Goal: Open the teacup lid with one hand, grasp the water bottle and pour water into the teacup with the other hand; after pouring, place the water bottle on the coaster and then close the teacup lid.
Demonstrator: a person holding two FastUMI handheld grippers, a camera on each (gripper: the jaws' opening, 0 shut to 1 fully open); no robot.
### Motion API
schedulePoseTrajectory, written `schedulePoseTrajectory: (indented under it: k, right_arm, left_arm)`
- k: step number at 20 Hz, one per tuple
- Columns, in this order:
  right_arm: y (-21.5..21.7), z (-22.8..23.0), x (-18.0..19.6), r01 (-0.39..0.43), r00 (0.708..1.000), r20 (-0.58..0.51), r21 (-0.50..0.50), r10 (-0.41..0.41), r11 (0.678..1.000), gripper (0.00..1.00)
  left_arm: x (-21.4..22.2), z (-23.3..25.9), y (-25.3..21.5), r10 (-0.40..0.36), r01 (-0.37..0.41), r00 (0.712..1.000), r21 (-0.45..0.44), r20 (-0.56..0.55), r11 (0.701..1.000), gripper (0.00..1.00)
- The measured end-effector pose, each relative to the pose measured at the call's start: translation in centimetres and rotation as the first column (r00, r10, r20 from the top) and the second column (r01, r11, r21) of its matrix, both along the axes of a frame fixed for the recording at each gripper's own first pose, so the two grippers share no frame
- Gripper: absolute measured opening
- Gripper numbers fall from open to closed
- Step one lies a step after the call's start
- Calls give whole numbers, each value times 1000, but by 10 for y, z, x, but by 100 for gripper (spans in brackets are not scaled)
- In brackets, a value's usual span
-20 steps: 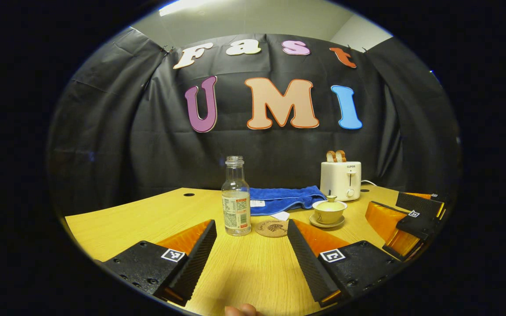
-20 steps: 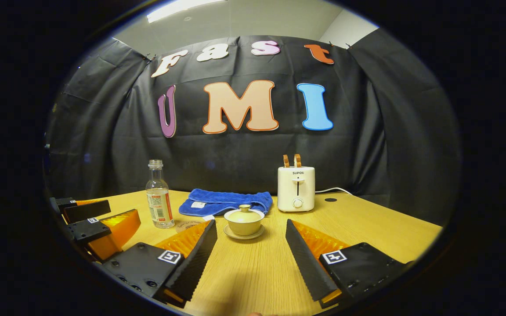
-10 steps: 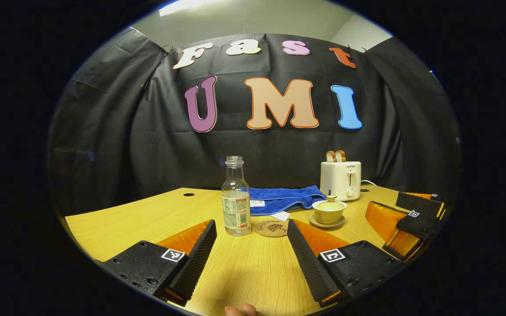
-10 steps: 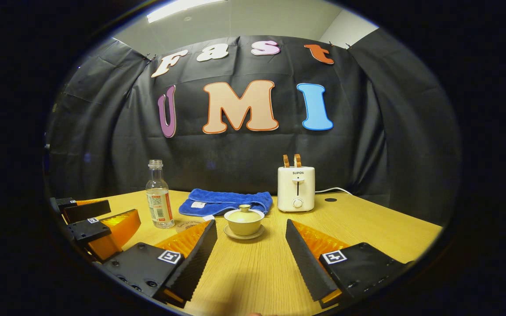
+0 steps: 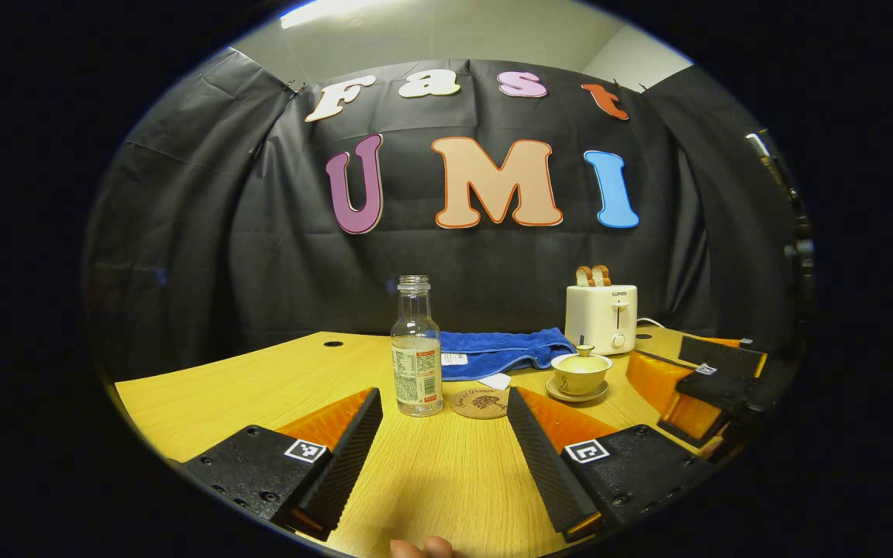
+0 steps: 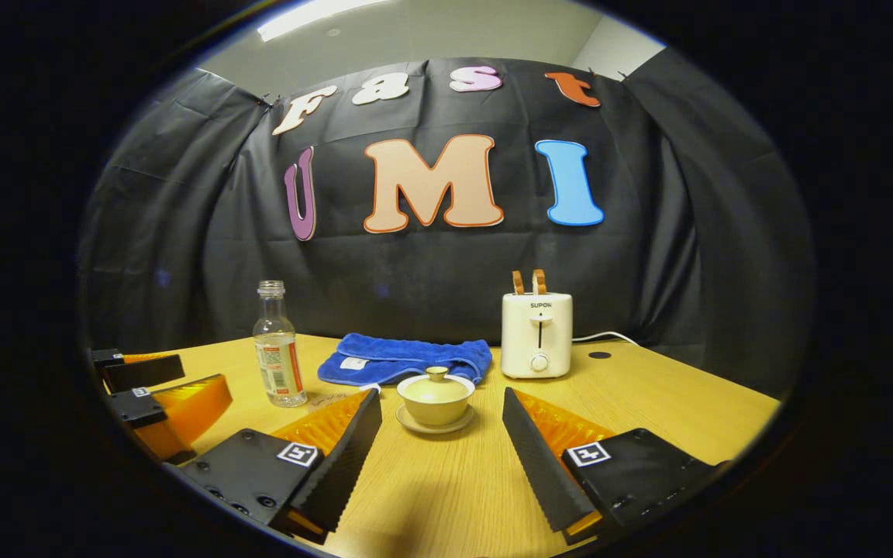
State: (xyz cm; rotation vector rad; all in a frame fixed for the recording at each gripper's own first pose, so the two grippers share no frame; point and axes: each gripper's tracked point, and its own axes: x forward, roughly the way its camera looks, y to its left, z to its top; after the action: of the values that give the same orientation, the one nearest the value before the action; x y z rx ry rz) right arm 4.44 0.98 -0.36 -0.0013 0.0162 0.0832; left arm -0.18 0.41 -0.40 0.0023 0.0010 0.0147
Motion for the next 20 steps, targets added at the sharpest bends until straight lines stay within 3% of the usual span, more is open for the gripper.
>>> schedulePoseTrajectory:
  k: [5,7,13,17,19,20]
  right_arm:
    - [4,-4,63,-27,1000,-6,0,27,1000,100]
    - [8,-6,85,-38,999,-12,-5,38,999,96]
    - [25,-20,142,-83,993,-84,-33,80,996,100]
    - [30,-24,152,-105,990,-103,-37,101,994,88]
    - [33,-26,155,-119,988,-105,-37,115,992,88]
    - [34,-22,153,-115,989,-101,-39,110,993,80]
  left_arm:
    - [0,0,0,0,0,1000,0,-1,1000,95]
    - [0,-1,0,0,0,1000,-1,-1,1000,95]
    - [0,-1,0,0,0,1000,-1,-1,1000,95]
    - [0,-1,0,0,0,1000,-1,-1,1000,95]
    - [0,-1,0,0,0,1000,-1,-1,1000,95]
    - [0,0,0,0,0,1000,-1,0,1000,95]
